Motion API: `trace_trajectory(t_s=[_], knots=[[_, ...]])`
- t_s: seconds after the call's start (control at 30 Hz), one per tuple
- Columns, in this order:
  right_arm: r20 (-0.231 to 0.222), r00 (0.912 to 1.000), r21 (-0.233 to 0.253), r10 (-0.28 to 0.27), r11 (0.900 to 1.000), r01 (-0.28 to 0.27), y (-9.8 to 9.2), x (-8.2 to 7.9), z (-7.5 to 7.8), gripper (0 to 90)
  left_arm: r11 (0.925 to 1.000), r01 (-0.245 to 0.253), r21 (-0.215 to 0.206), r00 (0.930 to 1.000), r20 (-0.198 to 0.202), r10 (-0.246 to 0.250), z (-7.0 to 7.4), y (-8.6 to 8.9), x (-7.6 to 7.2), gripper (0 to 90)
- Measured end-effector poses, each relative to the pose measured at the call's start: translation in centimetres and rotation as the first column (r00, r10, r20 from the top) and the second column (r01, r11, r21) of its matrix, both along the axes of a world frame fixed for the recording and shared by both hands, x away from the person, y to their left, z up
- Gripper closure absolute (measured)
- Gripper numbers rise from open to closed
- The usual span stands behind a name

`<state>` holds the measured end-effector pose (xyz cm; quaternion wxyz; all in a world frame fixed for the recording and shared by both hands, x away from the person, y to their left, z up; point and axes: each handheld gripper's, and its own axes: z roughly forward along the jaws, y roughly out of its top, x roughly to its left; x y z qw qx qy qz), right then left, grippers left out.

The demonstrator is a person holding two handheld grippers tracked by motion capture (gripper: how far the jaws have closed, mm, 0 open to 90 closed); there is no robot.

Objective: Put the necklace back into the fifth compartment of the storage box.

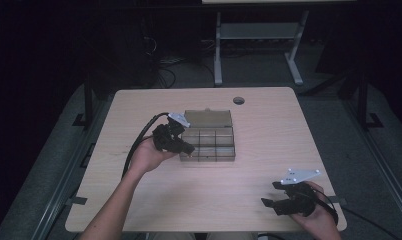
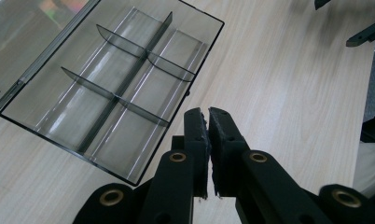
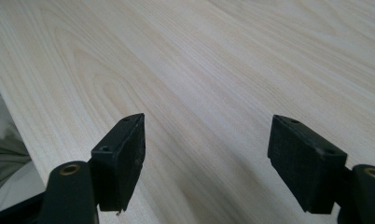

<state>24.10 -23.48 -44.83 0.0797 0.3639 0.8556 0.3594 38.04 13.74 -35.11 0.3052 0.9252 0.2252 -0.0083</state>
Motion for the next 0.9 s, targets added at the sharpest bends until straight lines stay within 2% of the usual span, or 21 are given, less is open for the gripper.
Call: trace_trajectory(t_s=[0.4, 0.9], knots=[[0.005, 1.0, 0.004, 0.003, 1.0, -0.003, -0.1, 0.0, 0.1, 27.2, 0.9999, 0.011, -0.005, 0.9999, 0.002, -0.011, 0.3, -1.2, 1.0, 86.1], [0.0, 1.0, 0.008, -0.001, 1.0, 0.001, -0.1, 0.0, 0.1, 27.1, 1.0, 0.005, 0.006, 1.0, -0.003, -0.005, -0.1, -2.3, 2.4, 86.1]])
